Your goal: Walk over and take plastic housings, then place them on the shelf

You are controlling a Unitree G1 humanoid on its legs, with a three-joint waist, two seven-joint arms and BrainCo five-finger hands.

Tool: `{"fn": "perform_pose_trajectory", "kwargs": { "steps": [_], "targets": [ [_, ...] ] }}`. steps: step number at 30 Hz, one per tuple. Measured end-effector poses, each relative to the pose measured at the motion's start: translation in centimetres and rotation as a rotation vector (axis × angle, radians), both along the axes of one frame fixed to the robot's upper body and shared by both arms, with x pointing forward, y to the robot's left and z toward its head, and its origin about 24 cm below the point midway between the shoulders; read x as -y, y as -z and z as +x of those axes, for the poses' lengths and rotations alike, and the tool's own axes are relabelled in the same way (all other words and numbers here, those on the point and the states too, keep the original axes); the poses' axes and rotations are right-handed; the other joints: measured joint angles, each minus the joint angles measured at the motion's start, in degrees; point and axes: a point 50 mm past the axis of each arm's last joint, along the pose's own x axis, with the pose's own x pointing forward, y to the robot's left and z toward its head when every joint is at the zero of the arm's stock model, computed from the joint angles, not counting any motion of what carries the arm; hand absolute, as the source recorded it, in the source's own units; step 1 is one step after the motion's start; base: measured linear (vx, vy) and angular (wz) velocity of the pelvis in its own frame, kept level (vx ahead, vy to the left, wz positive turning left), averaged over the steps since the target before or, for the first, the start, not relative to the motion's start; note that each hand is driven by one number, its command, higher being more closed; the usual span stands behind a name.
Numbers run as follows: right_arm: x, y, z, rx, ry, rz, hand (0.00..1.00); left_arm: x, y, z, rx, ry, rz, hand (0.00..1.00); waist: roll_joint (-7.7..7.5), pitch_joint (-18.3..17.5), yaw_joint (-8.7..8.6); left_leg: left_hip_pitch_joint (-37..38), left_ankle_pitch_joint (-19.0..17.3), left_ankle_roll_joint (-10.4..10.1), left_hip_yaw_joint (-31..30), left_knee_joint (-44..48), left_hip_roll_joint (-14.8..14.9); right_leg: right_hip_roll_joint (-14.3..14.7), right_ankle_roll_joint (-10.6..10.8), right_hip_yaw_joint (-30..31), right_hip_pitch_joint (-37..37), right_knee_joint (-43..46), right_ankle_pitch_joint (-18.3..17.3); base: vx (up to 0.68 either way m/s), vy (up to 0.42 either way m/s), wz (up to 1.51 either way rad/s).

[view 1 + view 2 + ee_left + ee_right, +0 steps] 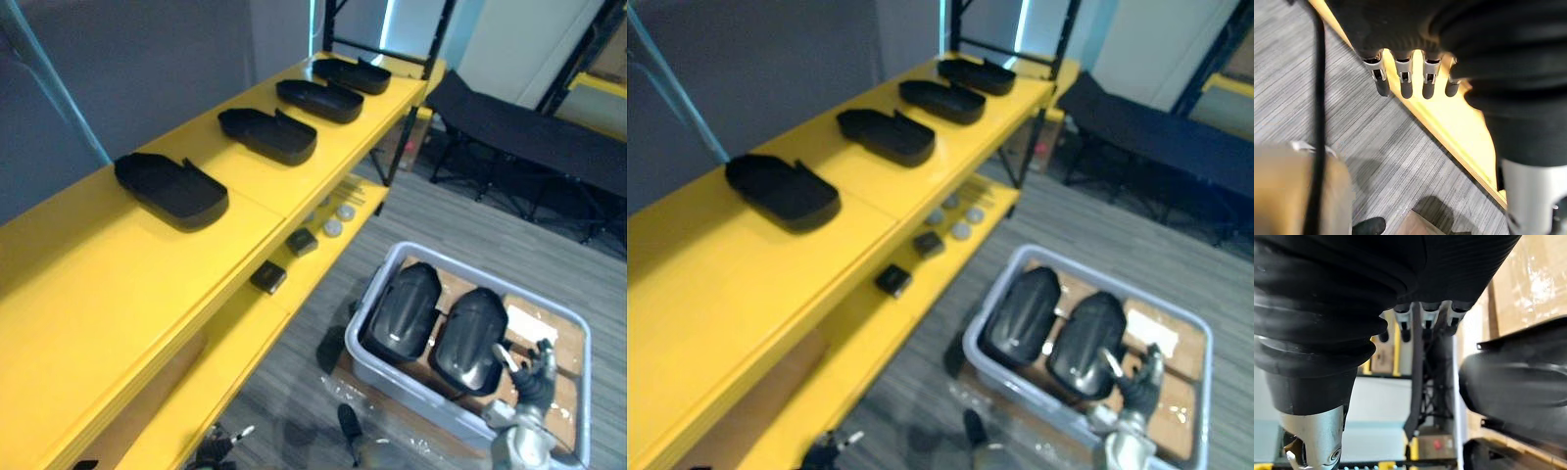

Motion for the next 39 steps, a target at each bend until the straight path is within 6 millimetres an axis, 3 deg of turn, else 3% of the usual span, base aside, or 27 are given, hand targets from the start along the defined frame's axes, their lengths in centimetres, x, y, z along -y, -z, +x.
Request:
{"fn": "perform_pose_trajectory", "kwargs": {
  "steps": [1,2,3,6,7,8,10,11,12,14,15,16,20,22,26,29,32,37,39],
  "targets": [
    [0.0,-0.2,0.2,0.01,-0.037,-0.008,0.0,-0.3,-0.1,-0.2,0.009,-0.054,-0.003,0.0,0.09,1.09,0.25,0.76,-0.06,0.17,1.62,-0.37,0.85,-0.84,-4.61,-6.68,0.31,-0.17,-2.82,0.04,-0.137,-0.49],
    [0.0,-0.3,0.3,0.013,-0.051,-0.012,0.0,-0.4,-0.1,-0.3,0.013,-0.075,-0.005,0.0,0.53,1.46,0.67,1.05,-0.04,0.2,2.31,-0.68,1.49,-1.18,-6.81,-10.79,0.24,0.76,-4.73,0.07,-0.119,-0.7],
    [-0.1,-0.6,0.6,0.023,-0.08,-0.019,0.0,-0.7,-0.2,-0.7,0.02,-0.133,-0.012,0.0,1.96,1.95,1.99,1.93,0.01,0.22,4.69,-1.17,3.39,-1.76,-8.26,-17.67,-0.56,3.33,-7.8,0.08,0.008,-0.72],
    [-1.1,-1.3,2.0,0.067,-0.141,-0.028,0.0,-1.9,-0.2,-2.4,-0.004,-0.203,0.014,0.0,1.92,1.8,3.12,2.86,0.01,0.16,6.5,-0.47,5.24,-4.35,-8.55,-24.99,-2.15,15.36,-9.78,0.2,0.027,-0.39],
    [-1.6,-1.7,2.8,0.077,-0.174,-0.042,0.0,-2.6,-0.2,-3.4,-0.02,-0.227,0.028,0.0,1.06,1.3,3.59,2.56,0.0,0.15,6.1,1.03,4.69,-5.28,-7.54,-25.68,-1.56,16.19,-9.97,0.22,-0.105,-0.41],
    [-2.1,-2.1,3.7,0.092,-0.211,-0.053,0.0,-2.9,-0.1,-4.3,-0.038,-0.262,0.031,0.0,0.73,1.07,4.68,1.4,0.12,0.26,3.66,3.32,3.99,-4.57,-5.75,-25.62,-1.2,14.78,-8.36,0.12,-0.131,-0.53],
    [-2.9,-2.8,5.1,0.112,-0.262,-0.081,0.0,-3.2,0.0,-5.4,-0.062,-0.298,0.035,0.0,1.82,0.63,5.76,-2.65,0.69,0.63,-1.49,7.44,3.96,-3.82,-4.5,-24.09,-0.84,9.85,-4.64,-0.05,-0.21,-0.62],
    [-3.1,-3.0,5.5,0.113,-0.268,-0.091,0.0,-3.1,0.0,-6.0,-0.073,-0.311,0.034,0.0,2.51,0.22,6.42,-2.08,0.53,0.5,-2.22,4.14,4.16,-2.5,-4.33,-23.27,-0.79,6.33,-1.99,0.05,-0.202,-0.33],
    [-3.4,-3.3,6.0,0.125,-0.27,-0.095,0.0,-3.0,0.1,-6.2,-0.075,-0.32,0.03,0.0,3.74,-0.09,5.97,-1.99,0.45,0.09,-1.5,0.18,4.9,-3.28,-6.07,-25.67,-1.43,8.14,-6.16,0.17,-0.103,-0.01],
    [-3.3,-2.9,6.0,0.087,-0.243,-0.092,0.0,-3.5,-0.1,-6.0,-0.053,-0.324,0.043,0.0,2.71,0.3,6.82,-1.0,1.87,-2.0,-0.99,-2.14,5.16,-6.34,-6.13,-31.52,-2.0,15.06,-12.85,0.33,-0.044,0.05],
    [-3.5,-2.9,6.1,0.072,-0.253,-0.099,0.0,-3.9,-0.2,-7.0,-0.065,-0.35,0.056,0.0,2.24,0.05,7.4,-0.7,2.21,-2.69,-0.63,-2.25,5.63,-6.13,-2.97,-32.31,-0.03,12.43,-11.39,0.33,-0.118,-0.26],
    [-3.4,-2.9,6.2,0.07,-0.252,-0.104,0.0,-4.1,-0.2,-7.3,-0.068,-0.366,0.06,0.0,1.53,-0.16,7.71,-0.23,2.6,-3.38,-0.4,-2.74,6.07,-5.32,-2.6,-32.26,0.8,10.53,-10.71,0.3,-0.175,-0.16],
    [-1.7,-3.6,6.1,0.058,-0.228,-0.157,0.0,-1.3,0.7,-7.3,-0.08,-0.367,-0.01,0.0,1.28,-0.44,6.36,-0.16,6.45,-5.55,-0.64,-6.28,6.8,-3.4,-4.22,-32.68,2.1,5.96,-8.69,0.23,-0.154,0.0],
    [-0.7,-4.0,5.2,0.062,-0.17,-0.172,0.0,0.2,0.9,-6.7,-0.066,-0.329,-0.049,0.0,1.48,-0.41,5.59,-0.19,9.09,-6.08,-0.35,-7.15,6.18,-3.56,-5.01,-32.33,2.41,4.38,-8.13,0.22,-0.108,-0.03],
    [1.2,-4.6,3.8,0.073,-0.074,-0.196,0.0,1.1,0.9,-5.1,-0.017,-0.257,-0.074,0.0,1.49,-0.27,4.24,-0.36,11.22,-6.4,-0.1,-8.29,5.21,-3.4,-5.03,-30.86,3.61,-0.11,-6.19,0.17,-0.065,-0.11],
    [2.5,-4.8,2.6,0.07,0.003,-0.206,0.0,1.4,0.7,-4.0,0.02,-0.194,-0.061,0.0,1.98,-0.33,3.17,0.1,10.94,-6.38,-0.04,-9.94,4.41,-3.36,-4.34,-29.5,3.88,-2.51,-4.37,-0.01,0.019,-0.21],
    [3.1,-4.8,1.6,0.073,0.084,-0.203,0.0,1.8,0.0,-1.4,0.091,-0.091,-0.039,0.0,2.51,0.43,2.9,0.54,8.84,-5.23,0.17,-13.73,3.63,-3.37,-3.9,-28.73,1.69,-2.9,-2.6,-0.11,0.1,-0.21],
    [2.1,-4.4,1.9,0.085,0.206,-0.13,0.0,1.0,-1.4,2.6,0.195,-0.01,-0.002,0.0,-0.54,4.09,3.26,-4.48,8.7,-4.27,2.8,-11.71,1.58,-5.73,-2.99,-27.71,-3.46,-2.91,-1.57,-0.12,0.07,-0.22],
    [2.1,-4.3,2.1,0.092,0.247,-0.09,0.0,1.2,-1.7,3.7,0.218,0.024,0.006,0.0,-0.37,5.67,3.45,-6.1,8.71,-4.07,2.7,-10.95,1.3,-6.08,-3.06,-27.75,-4.88,-2.9,-0.43,0.03,0.014,-0.02]
  ]
}}
